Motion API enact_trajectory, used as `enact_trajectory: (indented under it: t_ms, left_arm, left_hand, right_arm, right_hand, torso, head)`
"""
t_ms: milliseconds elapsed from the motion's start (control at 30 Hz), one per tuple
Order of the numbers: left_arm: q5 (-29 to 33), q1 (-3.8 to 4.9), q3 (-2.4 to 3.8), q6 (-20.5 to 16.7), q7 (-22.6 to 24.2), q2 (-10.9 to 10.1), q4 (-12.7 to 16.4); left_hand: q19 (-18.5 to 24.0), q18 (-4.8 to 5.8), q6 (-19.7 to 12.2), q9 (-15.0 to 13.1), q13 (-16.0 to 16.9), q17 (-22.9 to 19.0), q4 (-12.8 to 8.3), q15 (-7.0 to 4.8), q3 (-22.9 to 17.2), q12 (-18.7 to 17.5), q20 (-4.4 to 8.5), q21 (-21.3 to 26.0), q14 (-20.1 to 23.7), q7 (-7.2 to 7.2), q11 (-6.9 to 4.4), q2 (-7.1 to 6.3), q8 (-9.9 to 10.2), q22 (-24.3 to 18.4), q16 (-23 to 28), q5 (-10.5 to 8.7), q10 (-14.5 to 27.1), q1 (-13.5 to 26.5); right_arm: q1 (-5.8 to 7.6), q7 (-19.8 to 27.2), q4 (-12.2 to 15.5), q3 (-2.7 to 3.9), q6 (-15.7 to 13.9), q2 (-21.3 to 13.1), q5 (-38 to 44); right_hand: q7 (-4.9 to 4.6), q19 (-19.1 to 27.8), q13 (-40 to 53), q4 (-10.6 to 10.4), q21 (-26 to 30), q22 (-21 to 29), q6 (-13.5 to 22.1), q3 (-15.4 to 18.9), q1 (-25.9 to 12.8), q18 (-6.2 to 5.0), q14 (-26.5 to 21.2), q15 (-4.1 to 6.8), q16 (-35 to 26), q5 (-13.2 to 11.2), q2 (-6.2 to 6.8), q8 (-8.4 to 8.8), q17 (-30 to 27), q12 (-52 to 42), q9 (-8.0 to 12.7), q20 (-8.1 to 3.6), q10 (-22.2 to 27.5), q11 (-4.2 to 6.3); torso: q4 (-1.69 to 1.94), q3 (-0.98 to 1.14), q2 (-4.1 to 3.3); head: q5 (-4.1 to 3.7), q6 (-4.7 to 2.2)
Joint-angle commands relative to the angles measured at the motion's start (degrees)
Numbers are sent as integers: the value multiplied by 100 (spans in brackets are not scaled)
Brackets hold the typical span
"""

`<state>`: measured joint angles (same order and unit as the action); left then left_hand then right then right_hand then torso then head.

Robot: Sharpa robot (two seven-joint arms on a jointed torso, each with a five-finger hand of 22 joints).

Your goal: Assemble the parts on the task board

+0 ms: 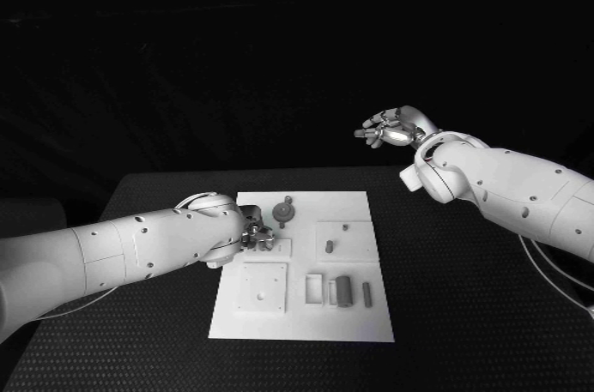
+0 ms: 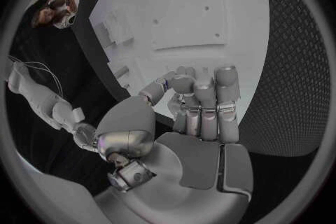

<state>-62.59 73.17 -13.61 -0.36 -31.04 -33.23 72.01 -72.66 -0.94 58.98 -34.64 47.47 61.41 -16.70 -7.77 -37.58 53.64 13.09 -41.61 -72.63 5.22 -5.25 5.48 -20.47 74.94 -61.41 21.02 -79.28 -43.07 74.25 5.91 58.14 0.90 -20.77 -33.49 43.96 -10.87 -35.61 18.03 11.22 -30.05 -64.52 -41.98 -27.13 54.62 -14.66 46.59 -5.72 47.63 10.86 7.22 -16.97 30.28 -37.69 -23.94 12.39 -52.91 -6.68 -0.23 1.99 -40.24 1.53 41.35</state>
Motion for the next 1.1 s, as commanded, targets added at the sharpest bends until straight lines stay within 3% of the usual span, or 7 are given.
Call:
enact_trajectory:
  t_ms: [33, 400, 1100]
  left_arm:
    - [-40, -28, -11, 218, 82, 56, 40]
    - [-40, -28, -10, 209, 106, 116, 46]
    - [-168, -30, -10, 297, 114, 163, -3]
  left_hand:
    - [-12, -285, 859, -21, -19, -28, 11, 6, -73, 27, 1, -28, 36, -457, -52, 71, -48, 121, -42, 22, 3, 13]
    - [-32, -296, 945, -91, -101, -142, 21, 20, -256, 60, -18, -65, 35, -500, -93, 107, -117, 115, -128, 7, -28, 265]
    - [-38, -310, 932, -122, -148, -219, 15, 17, -345, 82, -19, -77, 52, -505, -99, 148, -137, 113, -177, -53, -24, 365]
  right_arm:
    - [-2, 59, 2, 3, 96, 2, -5]
    - [-2, 50, 9, 3, 128, 3, -5]
    - [-6, 52, -4, 3, 171, 10, -6]
  right_hand:
    - [-182, 40, -7, 2, 20, -8, -90, 34, -11, 77, -1, -31, -24, 2, -56, -21, 6, 25, 6, 14, 601, -194]
    - [-181, 48, -18, 14, 29, -11, -90, 37, 2, 77, -6, -35, -36, 1, -62, -22, 13, 27, 11, 17, 599, -195]
    - [-184, 75, -48, 17, 55, -16, -87, 57, -6, 83, -30, -49, -66, 0, -66, -23, 27, 38, 23, 27, 610, -203]
  torso:
    - [0, -3, 1]
    - [0, -5, -1]
    - [1, -2, 0]
  head:
    - [-1, 2]
    - [-14, -7]
    - [-47, 12]
